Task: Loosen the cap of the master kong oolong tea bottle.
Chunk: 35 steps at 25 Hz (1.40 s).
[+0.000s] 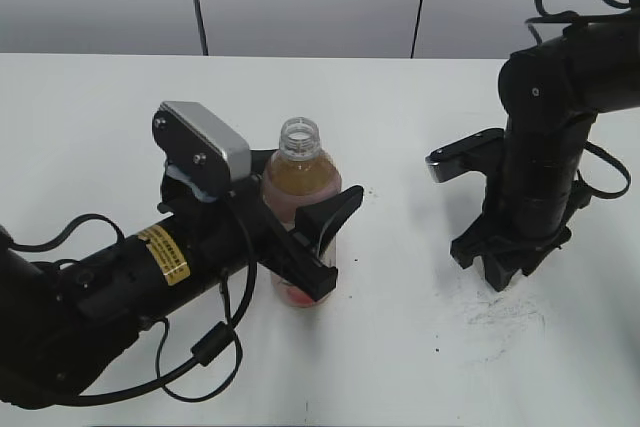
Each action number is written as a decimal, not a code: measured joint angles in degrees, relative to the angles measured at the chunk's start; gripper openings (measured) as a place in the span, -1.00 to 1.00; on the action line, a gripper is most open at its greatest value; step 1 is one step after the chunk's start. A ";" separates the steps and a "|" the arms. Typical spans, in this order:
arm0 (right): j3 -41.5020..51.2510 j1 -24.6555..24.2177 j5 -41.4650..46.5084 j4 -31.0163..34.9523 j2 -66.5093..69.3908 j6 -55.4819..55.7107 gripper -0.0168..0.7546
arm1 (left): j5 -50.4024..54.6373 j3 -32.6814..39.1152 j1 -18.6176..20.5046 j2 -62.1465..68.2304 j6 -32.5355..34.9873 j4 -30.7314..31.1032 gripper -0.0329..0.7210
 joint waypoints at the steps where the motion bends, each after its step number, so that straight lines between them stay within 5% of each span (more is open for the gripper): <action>1: 0.00 0.00 0.11 0.36 0.00 -0.06 -0.24 | 0.00 0.00 0.00 0.00 0.00 0.00 0.27; 4: 0.00 0.00 1.43 1.98 0.00 -1.76 -0.09 | 0.00 0.00 0.00 0.00 0.00 0.00 0.27; 10: 0.03 0.00 3.06 3.20 -0.12 -2.73 0.50 | 0.00 0.00 0.00 0.00 0.00 0.00 0.27; 24: 0.07 0.00 5.94 3.20 -17.67 -1.54 0.52 | 0.00 0.00 0.00 0.00 0.00 0.18 0.28; 35: 0.07 0.00 5.61 3.20 -18.84 -1.50 0.52 | 0.17 0.00 0.18 0.01 0.05 -0.05 0.56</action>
